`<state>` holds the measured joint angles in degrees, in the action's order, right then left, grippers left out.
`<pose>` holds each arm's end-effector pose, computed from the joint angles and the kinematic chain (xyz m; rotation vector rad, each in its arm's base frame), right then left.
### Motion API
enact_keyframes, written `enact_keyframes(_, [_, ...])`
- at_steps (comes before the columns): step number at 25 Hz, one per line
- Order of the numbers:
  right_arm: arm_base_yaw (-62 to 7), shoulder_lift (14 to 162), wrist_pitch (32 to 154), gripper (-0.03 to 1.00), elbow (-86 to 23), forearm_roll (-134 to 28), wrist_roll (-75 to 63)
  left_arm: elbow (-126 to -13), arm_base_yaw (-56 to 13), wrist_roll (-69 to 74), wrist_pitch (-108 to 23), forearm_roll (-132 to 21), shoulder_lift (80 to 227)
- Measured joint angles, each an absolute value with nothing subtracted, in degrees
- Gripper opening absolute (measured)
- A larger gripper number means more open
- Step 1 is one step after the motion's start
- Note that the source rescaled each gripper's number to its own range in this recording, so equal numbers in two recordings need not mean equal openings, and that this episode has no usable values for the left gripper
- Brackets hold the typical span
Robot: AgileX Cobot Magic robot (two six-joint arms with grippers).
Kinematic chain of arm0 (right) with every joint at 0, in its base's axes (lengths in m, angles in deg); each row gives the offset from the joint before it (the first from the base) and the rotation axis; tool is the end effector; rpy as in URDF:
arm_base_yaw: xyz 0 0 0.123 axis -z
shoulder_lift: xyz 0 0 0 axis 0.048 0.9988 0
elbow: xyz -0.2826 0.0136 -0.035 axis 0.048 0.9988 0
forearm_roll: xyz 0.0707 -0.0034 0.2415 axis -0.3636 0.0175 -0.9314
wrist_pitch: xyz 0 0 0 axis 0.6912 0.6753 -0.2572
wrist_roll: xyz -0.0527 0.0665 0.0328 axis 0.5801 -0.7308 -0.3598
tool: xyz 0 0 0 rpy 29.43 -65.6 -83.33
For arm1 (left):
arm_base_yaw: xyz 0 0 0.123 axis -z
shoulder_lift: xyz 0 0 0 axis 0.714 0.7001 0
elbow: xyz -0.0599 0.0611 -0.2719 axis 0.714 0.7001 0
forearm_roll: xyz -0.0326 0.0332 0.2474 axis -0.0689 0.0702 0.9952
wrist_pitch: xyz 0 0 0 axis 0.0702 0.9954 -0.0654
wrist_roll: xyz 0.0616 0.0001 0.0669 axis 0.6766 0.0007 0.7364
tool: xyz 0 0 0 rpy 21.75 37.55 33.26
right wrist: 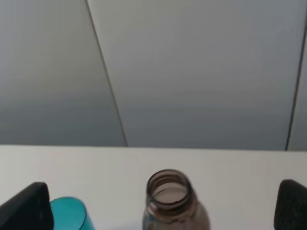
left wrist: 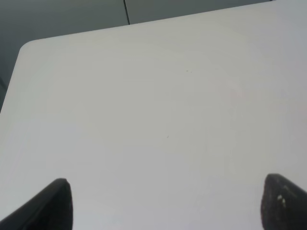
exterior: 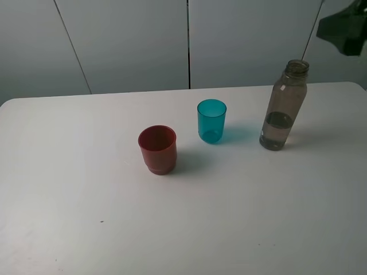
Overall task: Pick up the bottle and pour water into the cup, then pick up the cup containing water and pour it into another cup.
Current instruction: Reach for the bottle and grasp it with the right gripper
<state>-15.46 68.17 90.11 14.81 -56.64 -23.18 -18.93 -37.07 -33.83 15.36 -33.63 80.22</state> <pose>0.1904 0.0452 0.2997 -0.1249 1.9356 0.2425 -0.0061 0.0123 0.2791 0.0967 2.0437 0.0478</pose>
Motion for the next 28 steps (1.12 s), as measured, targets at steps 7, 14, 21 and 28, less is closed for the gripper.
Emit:
enact_keyframes(7, [-21.63, 73.01, 65.84, 1.0, 27.63, -57.51, -23.59, -18.93, -37.07, -33.83, 15.36, -33.63, 80.22])
enact_keyframes(14, [-22.67, 78.47, 53.55, 1.0, 34.16, -57.76, -25.02, -18.93, -37.07, -33.83, 15.36, -33.63, 80.22])
enact_keyframes(21, [-22.66, 92.42, 35.97, 1.0, 38.34, -58.02, -29.1, -18.93, -37.07, -33.83, 15.36, -33.63, 80.22])
enact_keyframes(28, [-22.66, 105.26, 18.23, 1.0, 38.53, -58.02, -30.66, -18.93, -37.07, -34.04, 15.36, -33.63, 80.22])
